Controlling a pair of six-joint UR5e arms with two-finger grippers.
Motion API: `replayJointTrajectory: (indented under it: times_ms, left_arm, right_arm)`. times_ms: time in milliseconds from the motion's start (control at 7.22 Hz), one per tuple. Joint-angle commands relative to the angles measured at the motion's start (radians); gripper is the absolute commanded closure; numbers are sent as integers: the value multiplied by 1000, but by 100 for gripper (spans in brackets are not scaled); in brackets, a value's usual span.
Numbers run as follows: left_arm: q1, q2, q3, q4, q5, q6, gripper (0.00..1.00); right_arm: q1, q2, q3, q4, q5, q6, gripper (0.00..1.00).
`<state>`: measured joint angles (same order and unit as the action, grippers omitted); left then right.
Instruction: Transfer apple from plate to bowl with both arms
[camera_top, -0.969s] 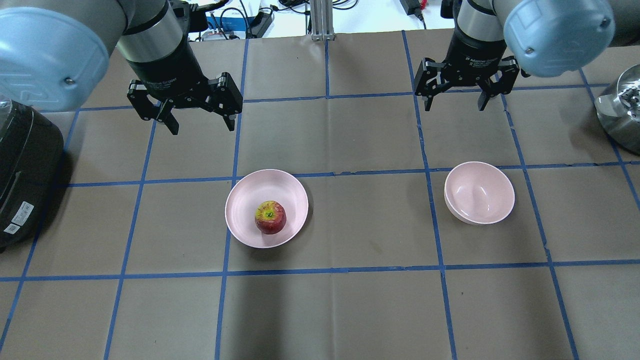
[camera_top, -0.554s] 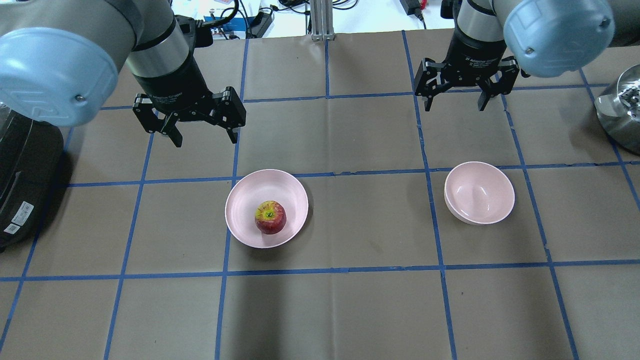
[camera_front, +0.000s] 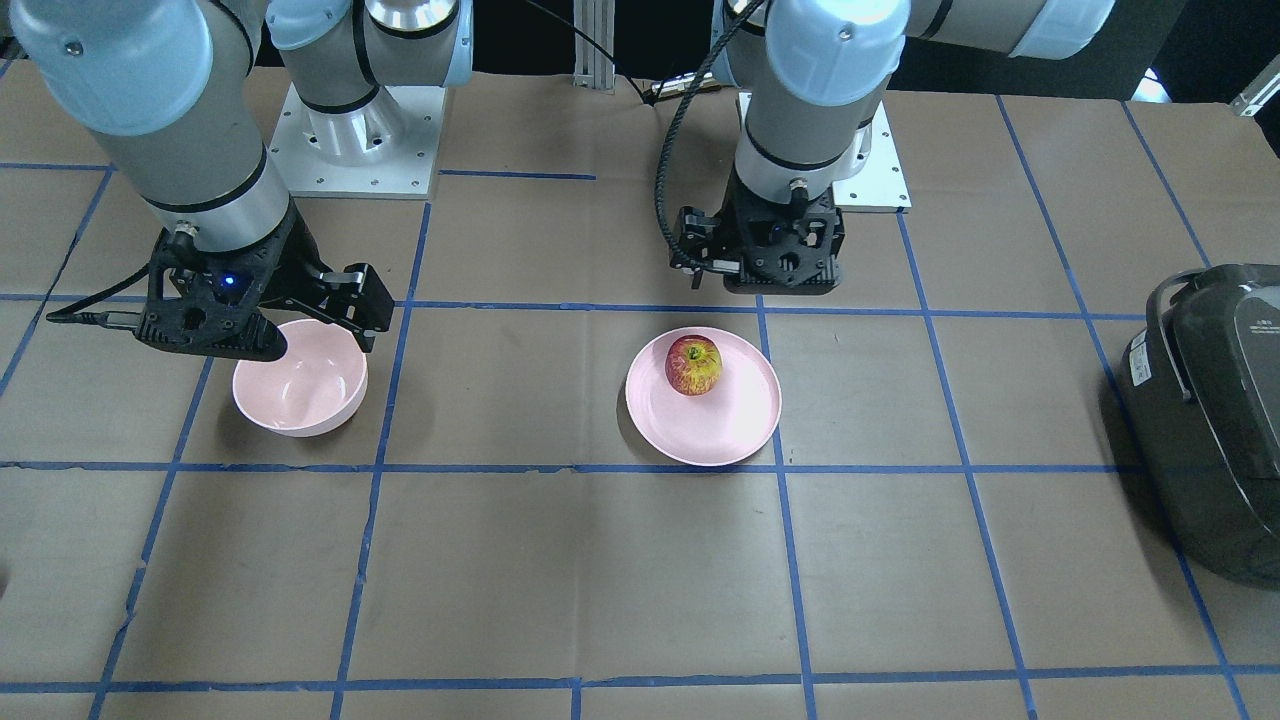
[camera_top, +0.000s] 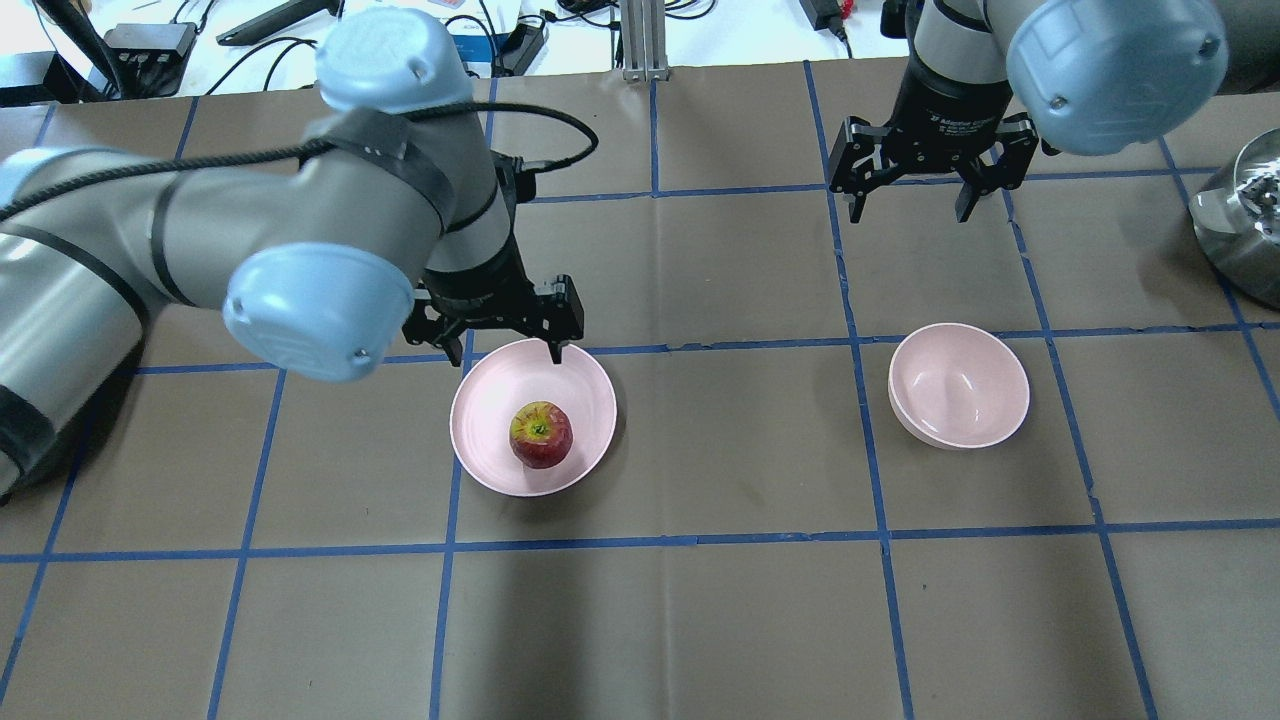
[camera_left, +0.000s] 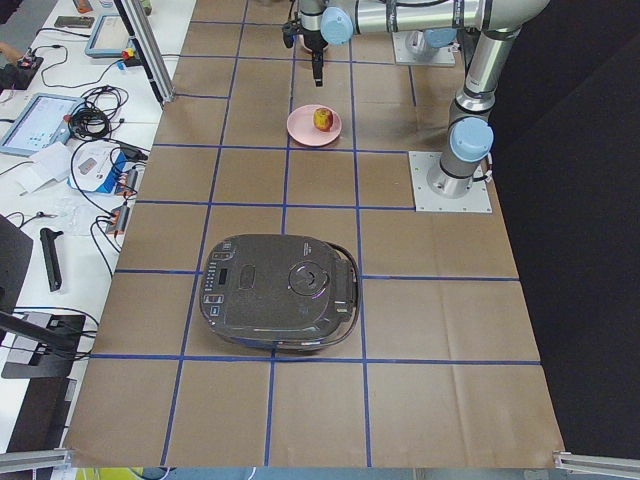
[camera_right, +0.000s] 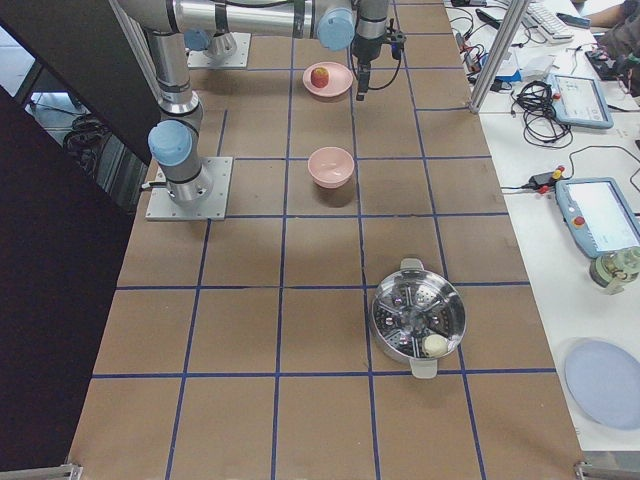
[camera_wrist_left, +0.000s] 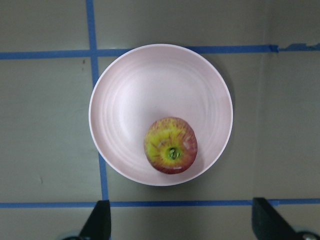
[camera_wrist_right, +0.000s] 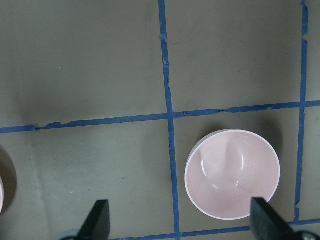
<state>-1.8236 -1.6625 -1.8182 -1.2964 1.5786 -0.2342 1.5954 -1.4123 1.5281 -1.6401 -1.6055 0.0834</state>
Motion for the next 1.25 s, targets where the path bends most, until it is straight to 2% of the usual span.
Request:
replayJointTrajectory:
  times_ms: [0, 138, 277, 415, 554, 692, 831, 969, 1108]
  left_arm:
    - [-19, -3, -230, 335, 21, 177, 0]
    - [-17, -11, -293, 374, 24, 346, 0]
    - [-17, -35, -308, 397, 41, 390, 0]
    - [-17, -66, -309, 442, 41, 418, 0]
    - [-17, -110, -314, 522, 41, 547, 0]
    - [-19, -167, -314, 602, 40, 597, 0]
    - [-19, -181, -309, 614, 40, 611, 0]
    - [-19, -178, -308, 612, 41, 637, 0]
    - [-19, -180, -305, 608, 41, 694, 7]
  right_arm:
    - [-85, 6, 112, -23, -27, -107, 0]
    - [-168, 10, 204, -114, -49, -146, 0]
    - [-228, 13, 290, -226, -48, -243, 0]
    - [-262, 15, 378, -335, -45, -273, 0]
    - [-281, 16, 473, -478, -47, -322, 0]
    - [-287, 27, 541, -589, -48, -345, 0]
    - [-295, 29, 563, -622, -50, -347, 11]
    - [-296, 30, 563, -612, -59, -337, 77]
    - [-296, 30, 561, -609, -59, -336, 96]
